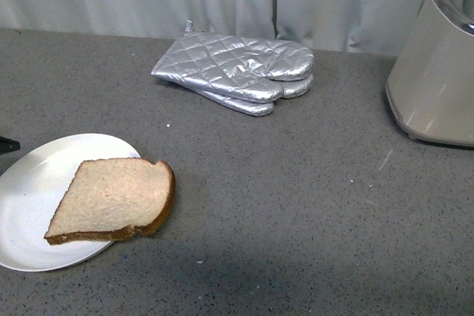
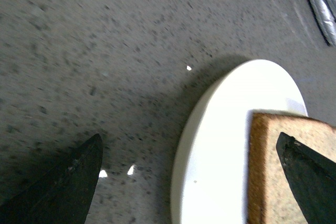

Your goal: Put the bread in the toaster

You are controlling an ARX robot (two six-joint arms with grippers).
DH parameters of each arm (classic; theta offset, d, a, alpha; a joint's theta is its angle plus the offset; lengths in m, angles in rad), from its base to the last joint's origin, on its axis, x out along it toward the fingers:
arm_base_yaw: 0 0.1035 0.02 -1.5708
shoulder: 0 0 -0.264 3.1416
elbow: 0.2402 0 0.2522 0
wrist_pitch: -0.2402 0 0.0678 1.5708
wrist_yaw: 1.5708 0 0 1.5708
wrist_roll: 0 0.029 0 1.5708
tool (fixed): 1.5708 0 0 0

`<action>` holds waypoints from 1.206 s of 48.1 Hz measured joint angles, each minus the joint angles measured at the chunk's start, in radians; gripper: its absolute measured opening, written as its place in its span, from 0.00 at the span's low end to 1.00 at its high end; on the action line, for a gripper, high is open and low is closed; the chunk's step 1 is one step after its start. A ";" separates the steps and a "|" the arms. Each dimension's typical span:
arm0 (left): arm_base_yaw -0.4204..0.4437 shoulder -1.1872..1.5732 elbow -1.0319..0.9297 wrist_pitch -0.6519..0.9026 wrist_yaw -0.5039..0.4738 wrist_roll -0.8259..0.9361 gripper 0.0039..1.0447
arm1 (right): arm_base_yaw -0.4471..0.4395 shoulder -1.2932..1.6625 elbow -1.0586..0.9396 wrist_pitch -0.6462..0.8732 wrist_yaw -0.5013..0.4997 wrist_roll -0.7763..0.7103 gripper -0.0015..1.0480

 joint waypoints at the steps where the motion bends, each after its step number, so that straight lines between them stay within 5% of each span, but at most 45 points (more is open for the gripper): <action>1: -0.002 -0.001 0.000 -0.013 0.011 0.005 0.94 | 0.000 0.000 0.000 0.000 0.000 0.000 0.91; 18: -0.043 -0.005 -0.012 -0.105 0.002 0.147 0.93 | 0.000 0.000 0.000 0.000 0.000 0.000 0.91; 41: -0.081 0.008 -0.050 -0.079 -0.085 0.146 0.07 | 0.000 0.000 0.000 0.000 0.000 0.000 0.91; 58: -0.171 -0.138 -0.061 0.145 -0.098 -0.274 0.03 | 0.000 0.000 0.000 0.000 0.000 0.000 0.91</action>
